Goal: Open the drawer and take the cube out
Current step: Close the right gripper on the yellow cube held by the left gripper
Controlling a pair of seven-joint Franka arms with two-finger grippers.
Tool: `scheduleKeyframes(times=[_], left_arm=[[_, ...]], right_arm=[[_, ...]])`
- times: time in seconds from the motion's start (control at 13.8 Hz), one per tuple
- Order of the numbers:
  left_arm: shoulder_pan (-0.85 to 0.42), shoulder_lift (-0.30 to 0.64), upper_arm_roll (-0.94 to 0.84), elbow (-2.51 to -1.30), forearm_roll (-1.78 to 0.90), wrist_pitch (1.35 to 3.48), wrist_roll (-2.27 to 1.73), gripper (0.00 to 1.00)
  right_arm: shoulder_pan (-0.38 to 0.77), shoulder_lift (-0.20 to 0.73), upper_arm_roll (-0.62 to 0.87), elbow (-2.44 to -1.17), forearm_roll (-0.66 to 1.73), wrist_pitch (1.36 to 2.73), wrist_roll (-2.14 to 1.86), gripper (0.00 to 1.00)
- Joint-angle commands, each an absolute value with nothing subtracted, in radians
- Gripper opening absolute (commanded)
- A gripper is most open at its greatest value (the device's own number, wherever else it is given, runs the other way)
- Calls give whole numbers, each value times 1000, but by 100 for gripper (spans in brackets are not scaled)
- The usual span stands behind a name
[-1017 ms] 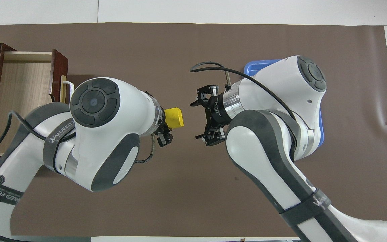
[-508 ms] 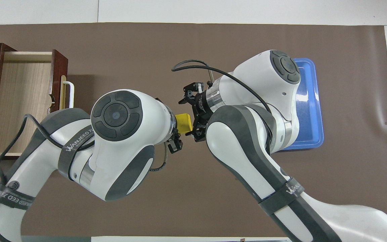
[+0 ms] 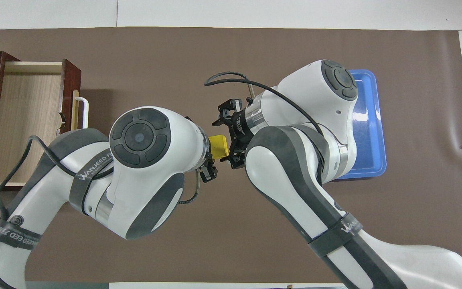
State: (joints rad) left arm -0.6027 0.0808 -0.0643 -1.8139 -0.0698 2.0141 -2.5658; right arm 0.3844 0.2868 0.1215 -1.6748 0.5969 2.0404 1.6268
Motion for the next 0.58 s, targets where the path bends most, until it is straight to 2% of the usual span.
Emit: scheduleKeyframes(times=[0.0, 0.15, 0.29, 0.51], left_arm=[[-630, 75, -51, -1819, -58, 2010, -2585, 0], [-630, 75, -51, -1819, -58, 2010, -2585, 0], [-630, 75, -51, -1819, -58, 2010, -2585, 0], [-629, 75, -51, -1821, -57, 2006, -2585, 0]], right_arm=[[390, 298, 121, -1654, 591, 2046, 1649, 78], [397, 298, 121, -1654, 591, 2048, 1649, 52], [394, 298, 121, -1652, 592, 2048, 1643, 0], [393, 298, 120, -1644, 592, 2043, 1638, 0]])
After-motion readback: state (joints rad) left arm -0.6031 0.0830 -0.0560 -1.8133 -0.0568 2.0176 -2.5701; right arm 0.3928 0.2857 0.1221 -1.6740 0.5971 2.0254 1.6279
